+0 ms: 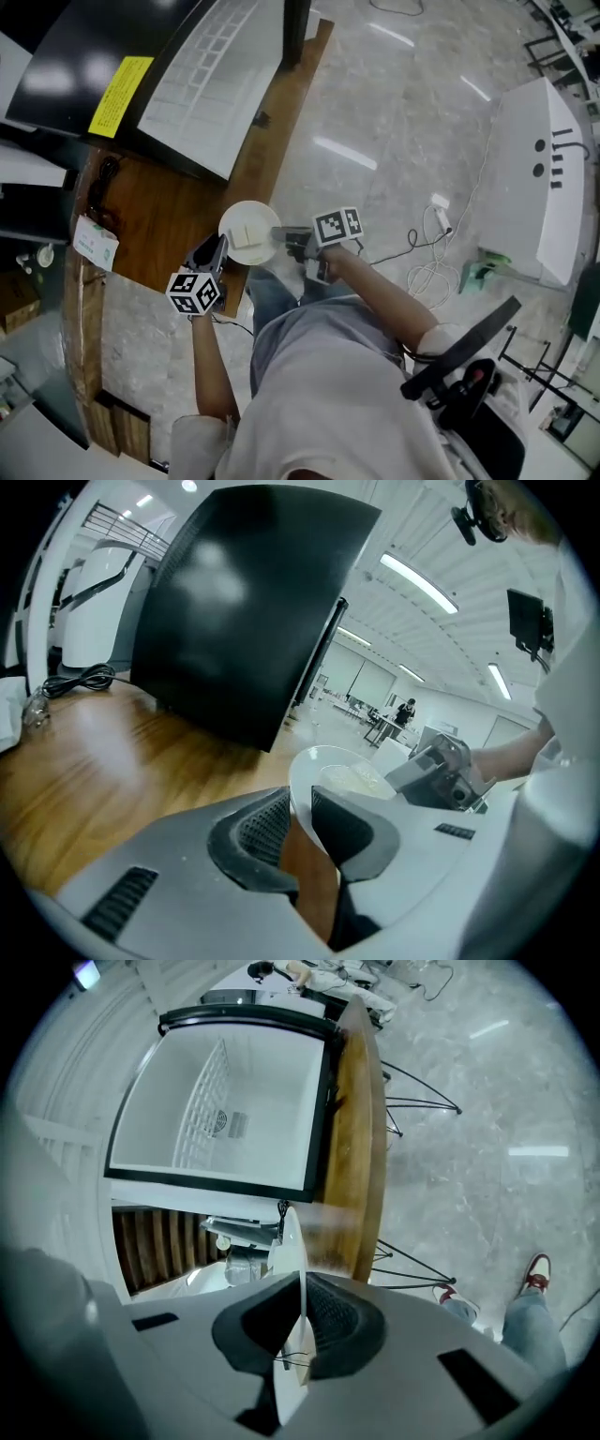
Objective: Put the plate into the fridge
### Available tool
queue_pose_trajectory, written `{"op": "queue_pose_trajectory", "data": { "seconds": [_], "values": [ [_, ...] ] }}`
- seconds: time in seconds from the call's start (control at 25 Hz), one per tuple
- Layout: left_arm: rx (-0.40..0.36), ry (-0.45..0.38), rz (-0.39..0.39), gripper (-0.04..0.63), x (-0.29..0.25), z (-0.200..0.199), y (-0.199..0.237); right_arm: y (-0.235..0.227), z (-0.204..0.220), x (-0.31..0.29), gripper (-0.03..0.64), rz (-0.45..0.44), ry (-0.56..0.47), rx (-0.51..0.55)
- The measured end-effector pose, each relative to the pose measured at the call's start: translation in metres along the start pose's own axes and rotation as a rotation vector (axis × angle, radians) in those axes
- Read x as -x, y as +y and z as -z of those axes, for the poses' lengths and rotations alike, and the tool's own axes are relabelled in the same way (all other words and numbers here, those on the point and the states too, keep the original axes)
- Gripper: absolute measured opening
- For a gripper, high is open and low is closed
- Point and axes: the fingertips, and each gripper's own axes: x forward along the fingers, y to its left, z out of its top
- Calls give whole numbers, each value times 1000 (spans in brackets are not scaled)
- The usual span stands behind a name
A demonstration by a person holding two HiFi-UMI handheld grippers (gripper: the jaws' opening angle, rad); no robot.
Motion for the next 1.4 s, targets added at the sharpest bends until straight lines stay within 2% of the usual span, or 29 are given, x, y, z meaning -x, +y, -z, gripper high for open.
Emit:
{"op": "queue_pose_trajectory", "data": {
  "seconds": [0.16, 0.4, 0.52, 0.64, 0.88, 1.16, 1.24, 1.28, 1.4],
  "values": [
    [-34, 8, 18, 80, -42, -8, -46, -18, -24, 55, 25, -3, -18, -6],
    [-104, -34, 46, 80, -83, -38, -115, -19, -56, 131, 25, -38, -65, -11],
    [-79, -64, 49, 80, -93, -57, -134, -9, -71, 154, 25, -49, -71, 11],
    [-14, -91, 58, 79, -108, -73, -140, -5, -90, 167, 25, -48, -62, 33],
    [-46, -204, 28, 80, -146, -110, -139, -9, -152, 173, 25, -64, -24, 55],
    [-36, -391, -64, 80, -163, -171, -123, 30, -224, 160, 25, -142, 79, 134],
    [-56, -433, -96, 80, -173, -209, -124, 44, -261, 163, 25, -134, 113, 136],
    [-66, -459, -108, 80, -184, -239, -123, 55, -294, 164, 25, -139, 132, 143],
    [-81, -542, -145, 80, -238, -348, -96, 95, -422, 149, 25, -196, 188, 187]
  ]
}}
